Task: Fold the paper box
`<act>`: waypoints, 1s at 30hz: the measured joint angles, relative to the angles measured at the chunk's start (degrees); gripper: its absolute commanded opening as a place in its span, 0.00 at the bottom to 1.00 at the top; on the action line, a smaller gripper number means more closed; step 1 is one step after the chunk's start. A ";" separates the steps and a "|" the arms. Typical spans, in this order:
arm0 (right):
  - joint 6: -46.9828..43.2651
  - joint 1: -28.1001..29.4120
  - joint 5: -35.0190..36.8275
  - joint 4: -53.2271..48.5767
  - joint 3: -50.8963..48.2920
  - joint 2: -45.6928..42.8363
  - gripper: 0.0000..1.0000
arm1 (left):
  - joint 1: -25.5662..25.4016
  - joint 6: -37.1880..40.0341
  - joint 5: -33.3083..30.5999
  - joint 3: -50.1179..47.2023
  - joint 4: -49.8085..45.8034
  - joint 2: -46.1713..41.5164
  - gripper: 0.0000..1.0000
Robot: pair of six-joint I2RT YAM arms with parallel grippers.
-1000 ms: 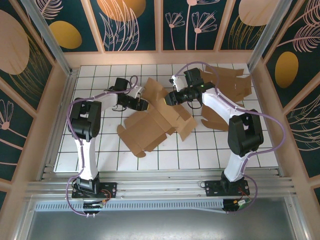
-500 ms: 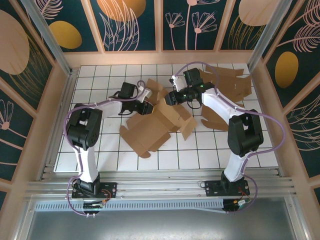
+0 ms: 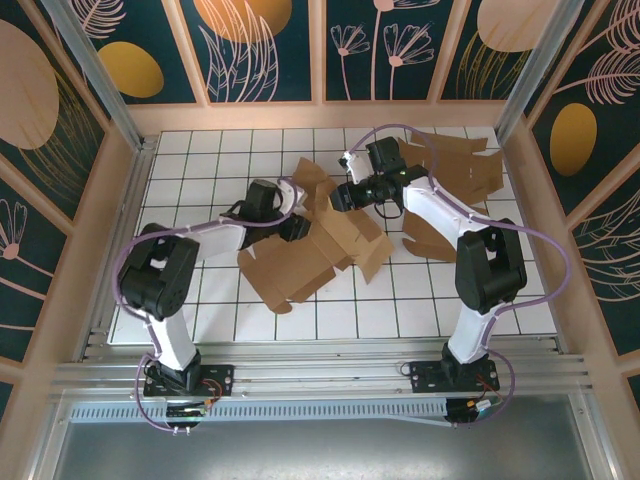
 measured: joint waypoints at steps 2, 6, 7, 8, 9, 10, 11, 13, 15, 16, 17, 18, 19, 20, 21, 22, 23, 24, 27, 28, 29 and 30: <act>-0.07 0.04 0.39 -0.02 0.00 0.00 0.47 | 1.79 -0.46 -0.31 -0.02 1.09 -4.85 0.52; -0.63 0.09 0.63 -0.02 0.00 0.00 0.47 | 8.26 0.87 3.08 1.90 2.89 -9.16 0.56; -0.66 0.09 0.63 0.00 0.00 0.00 0.47 | 10.08 2.95 5.25 3.63 2.47 -8.50 0.58; -0.68 0.09 0.63 0.00 0.00 0.00 0.47 | 11.37 5.27 7.50 5.51 1.51 -7.43 0.59; -0.70 0.09 0.61 -0.02 0.00 0.00 0.46 | 12.22 7.93 9.84 7.67 0.11 -5.88 0.59; -0.85 0.09 0.63 -0.02 0.00 0.00 0.47 | 12.70 10.80 12.37 10.40 -2.01 -3.85 0.60; -0.87 0.09 0.63 -0.02 0.00 0.00 0.46 | 12.87 13.35 14.69 13.42 -4.33 -1.40 0.62; -0.98 0.09 0.61 -0.02 0.00 0.00 0.47 | 12.96 17.51 18.97 20.50 -9.64 4.17 0.66; -1.05 0.09 0.61 -0.02 0.00 0.00 0.47 | 13.00 21.18 22.84 28.61 -15.45 10.32 0.72; -1.07 0.09 0.59 -0.02 0.00 0.00 0.47 | 13.00 23.21 24.50 33.11 -18.58 13.79 0.76; -1.07 0.09 0.59 -0.02 0.00 0.00 0.47 | 13.07 24.83 25.59 36.41 -21.03 16.41 0.81; -1.07 0.09 0.59 -0.02 0.00 0.00 0.47 | 13.11 26.10 26.38 39.06 -23.15 18.58 0.85; -1.07 0.09 0.59 -0.02 0.00 0.00 0.47 | 13.22 27.19 27.15 40.98 -24.70 20.37 0.88; -1.09 0.09 0.57 -0.04 0.00 0.00 0.47 | 13.31 28.11 27.65 42.42 -26.01 21.84 0.91; -1.11 0.09 0.57 -0.04 0.02 0.00 0.47 | 13.35 28.87 28.09 43.34 -26.99 22.91 0.92; -1.25 0.09 0.57 -0.04 0.02 0.00 0.47 | 13.49 29.64 28.76 44.39 -28.20 24.09 0.92; -1.33 0.09 0.57 -0.04 0.04 0.02 0.47 | 13.57 30.49 29.53 45.64 -29.42 25.24 0.91; -1.49 0.09 0.57 -0.13 0.13 0.11 0.47 | 13.60 31.30 30.27 46.69 -30.36 26.25 0.89; -1.55 0.09 0.59 -0.15 0.79 0.74 0.46 | 13.62 34.73 33.88 51.01 -34.86 29.73 0.84; -1.55 0.09 0.59 -0.17 0.92 0.94 0.47 | 13.64 36.04 35.28 52.78 -36.98 30.99 0.82; -1.55 0.09 0.57 -0.20 1.03 1.09 0.47 | 13.64 36.74 36.28 54.12 -38.45 32.04 0.80; -1.55 0.09 0.59 -0.24 1.09 1.11 0.47 | 13.64 37.11 37.03 55.10 -39.45 32.85 0.77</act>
